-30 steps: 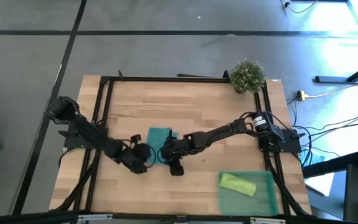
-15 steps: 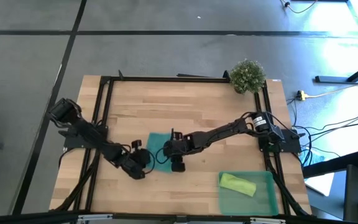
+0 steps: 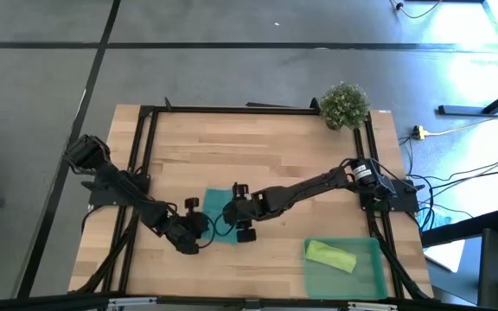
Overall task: Roll microfiber towels into tight, uniform cylinder then place into a basket
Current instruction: Roll the blue microfiber cloth
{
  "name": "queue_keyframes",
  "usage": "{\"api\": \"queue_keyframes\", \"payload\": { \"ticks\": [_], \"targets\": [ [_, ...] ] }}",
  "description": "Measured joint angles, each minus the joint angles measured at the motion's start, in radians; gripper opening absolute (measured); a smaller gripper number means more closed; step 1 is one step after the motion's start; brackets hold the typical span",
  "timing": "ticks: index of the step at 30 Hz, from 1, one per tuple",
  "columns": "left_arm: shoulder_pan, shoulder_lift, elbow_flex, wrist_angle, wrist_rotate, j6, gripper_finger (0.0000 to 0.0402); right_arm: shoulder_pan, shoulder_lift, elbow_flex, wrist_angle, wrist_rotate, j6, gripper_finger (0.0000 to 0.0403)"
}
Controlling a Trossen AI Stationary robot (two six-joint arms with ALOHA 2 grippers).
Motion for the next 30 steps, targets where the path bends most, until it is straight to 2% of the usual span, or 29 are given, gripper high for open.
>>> {"api": "queue_keyframes", "payload": {
  "ticks": [6, 13, 19, 30],
  "targets": [
    [-0.022, -0.042, 0.014, -0.024, -0.032, 0.027, 0.0084, 0.082, 0.000, 0.030, 0.002, -0.013, -0.036, 0.0160],
    [-0.111, -0.040, 0.014, -0.046, -0.028, 0.028, 0.0084, 0.154, 0.000, -0.117, 0.230, -0.022, -0.036, 0.0160],
    [-0.156, -0.040, 0.000, -0.046, -0.029, 0.021, 0.0084, 0.153, 0.000, -0.242, 0.411, -0.021, -0.037, 0.0160],
    [-0.153, -0.030, 0.000, -0.039, -0.034, 0.032, 0.0084, 0.121, -0.002, -0.373, 0.559, -0.008, -0.030, 0.0159]
  ]
}}
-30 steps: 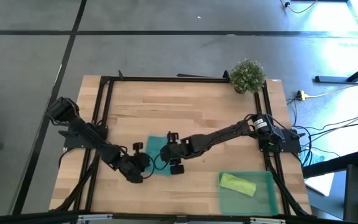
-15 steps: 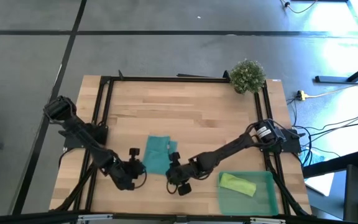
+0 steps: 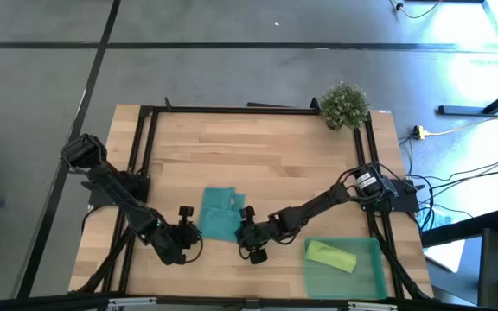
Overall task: Roll microfiber towels into tight, uniform cylinder then place into a basket
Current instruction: Roll the blue microfiber cloth
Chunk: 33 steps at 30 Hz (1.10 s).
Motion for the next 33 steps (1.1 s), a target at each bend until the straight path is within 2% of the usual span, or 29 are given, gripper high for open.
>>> {"api": "queue_keyframes", "payload": {
  "ticks": [4, 9, 10, 19, 23, 27, 30, 33],
  "targets": [
    [0.000, 0.019, 0.000, -0.005, -0.001, 0.025, 0.0084, 0.001, 0.000, -0.002, 0.001, 0.030, 0.000, 0.0126],
    [0.000, 0.024, 0.000, -0.054, -0.005, 0.018, 0.0084, -0.001, 0.000, -0.003, -0.004, 0.044, -0.001, 0.0024],
    [0.001, 0.024, 0.000, -0.062, -0.006, 0.016, 0.0084, -0.002, 0.000, -0.003, -0.005, 0.043, -0.005, 0.0014],
    [0.026, 0.030, 0.000, -0.065, 0.012, 0.021, 0.0084, -0.025, 0.000, -0.003, -0.005, -0.033, 0.031, 0.0006],
    [0.041, 0.067, 0.000, -0.060, 0.065, 0.021, 0.0084, -0.034, 0.001, 0.010, -0.015, -0.065, 0.054, 0.0004],
    [0.048, 0.104, 0.005, -0.040, 0.063, 0.020, 0.0080, -0.036, 0.004, 0.037, -0.035, -0.092, 0.052, 0.0003],
    [0.049, 0.110, 0.004, -0.030, 0.067, 0.020, 0.0058, -0.041, 0.005, 0.060, -0.034, -0.097, 0.056, 0.0002],
    [0.049, 0.107, 0.004, -0.033, 0.085, 0.021, 0.0019, -0.047, 0.005, 0.090, -0.073, -0.097, 0.056, 0.0002]
  ]
}}
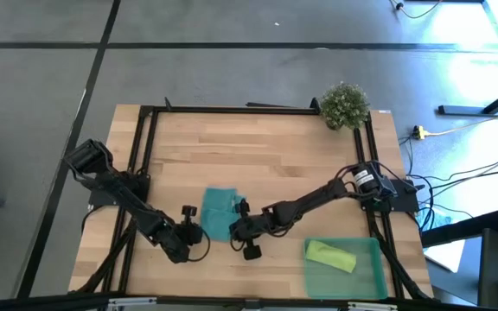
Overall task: Roll microfiber towels into tight, uniform cylinder then place into a basket
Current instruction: Roll the blue microfiber cloth
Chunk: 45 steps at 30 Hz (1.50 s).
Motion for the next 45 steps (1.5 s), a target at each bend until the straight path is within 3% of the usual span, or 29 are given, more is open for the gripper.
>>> {"api": "queue_keyframes", "payload": {
  "ticks": [6, 16, 20, 30, 45],
  "targets": [
    [0.001, 0.000, -0.001, -0.005, 0.018, 0.000, 0.0005, -0.013, 0.000, 0.105, -0.129, 0.001, 0.017, 0.0002],
    [0.001, 0.001, -0.002, -0.008, 0.030, 0.020, 0.0002, -0.095, 0.000, 0.208, -0.303, -0.034, 0.235, 0.0002],
    [0.001, 0.001, -0.002, -0.008, 0.032, 0.048, 0.0001, -0.143, -0.001, 0.192, -0.299, -0.083, 0.308, 0.0002],
    [0.006, -0.018, 0.012, -0.022, 0.040, 0.053, 0.0000, -0.197, -0.001, 0.110, -0.286, -0.099, 0.311, 0.0002],
    [0.151, -0.091, 0.216, -0.355, 0.071, 0.043, 0.0000, -0.203, -0.003, 0.082, -0.287, -0.077, 0.282, 0.0003]
  ]
}}
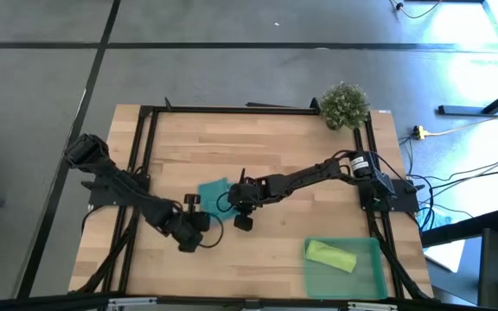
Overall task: Roll microfiber towels into tight, uniform cylinder then place into a basket
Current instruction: Roll the blue microfiber cloth
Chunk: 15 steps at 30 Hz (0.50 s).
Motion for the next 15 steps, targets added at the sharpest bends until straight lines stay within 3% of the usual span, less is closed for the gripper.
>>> {"api": "queue_keyframes", "payload": {
  "ticks": [7, 15],
  "targets": [
    [0.124, -0.001, 0.064, -0.099, -0.003, -0.157, 0.0000, 0.000, 0.000, 0.000, -0.017, 0.000, -0.005, 0.0003],
    [0.276, -0.002, 0.015, -0.104, 0.071, -0.175, 0.0000, 0.001, 0.000, 0.000, -0.019, -0.007, -0.023, 0.0003]
  ]
}}
